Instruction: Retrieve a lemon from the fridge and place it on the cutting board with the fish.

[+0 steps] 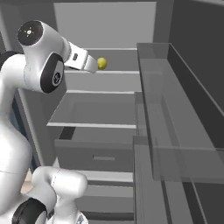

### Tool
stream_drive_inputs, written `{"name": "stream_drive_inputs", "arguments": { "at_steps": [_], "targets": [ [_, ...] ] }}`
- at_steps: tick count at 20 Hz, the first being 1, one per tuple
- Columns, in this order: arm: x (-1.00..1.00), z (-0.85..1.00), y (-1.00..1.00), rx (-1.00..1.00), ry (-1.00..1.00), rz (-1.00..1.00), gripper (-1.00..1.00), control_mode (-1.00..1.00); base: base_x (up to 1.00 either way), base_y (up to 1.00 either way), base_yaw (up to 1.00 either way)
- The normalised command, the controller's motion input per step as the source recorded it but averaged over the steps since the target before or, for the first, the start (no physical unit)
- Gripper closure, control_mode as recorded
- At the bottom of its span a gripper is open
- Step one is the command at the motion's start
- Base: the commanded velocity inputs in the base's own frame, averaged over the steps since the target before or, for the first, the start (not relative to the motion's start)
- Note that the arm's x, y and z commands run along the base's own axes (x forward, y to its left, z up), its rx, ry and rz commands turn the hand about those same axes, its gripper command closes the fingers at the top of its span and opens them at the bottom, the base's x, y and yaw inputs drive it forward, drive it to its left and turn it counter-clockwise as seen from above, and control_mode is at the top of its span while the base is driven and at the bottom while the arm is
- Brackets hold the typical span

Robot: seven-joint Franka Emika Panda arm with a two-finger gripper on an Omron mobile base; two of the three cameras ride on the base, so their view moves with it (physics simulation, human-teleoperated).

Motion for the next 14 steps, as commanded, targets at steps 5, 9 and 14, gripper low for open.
{"name": "stream_drive_inputs", "arguments": {
  "at_steps": [5,9,14],
  "targets": [
    [0.54,-0.11,0.0,-0.05,0.07,0.0,-1.0,-1.0,0.0,0.0,0.0],
    [0.52,-0.21,0.0,-0.06,0.03,0.0,-1.0,-1.0,0.0,0.0,0.0],
    [0.49,-0.19,-0.08,-0.03,0.0,0.02,-1.0,-1.0,0.0,0.0,0.0]
  ]
}}
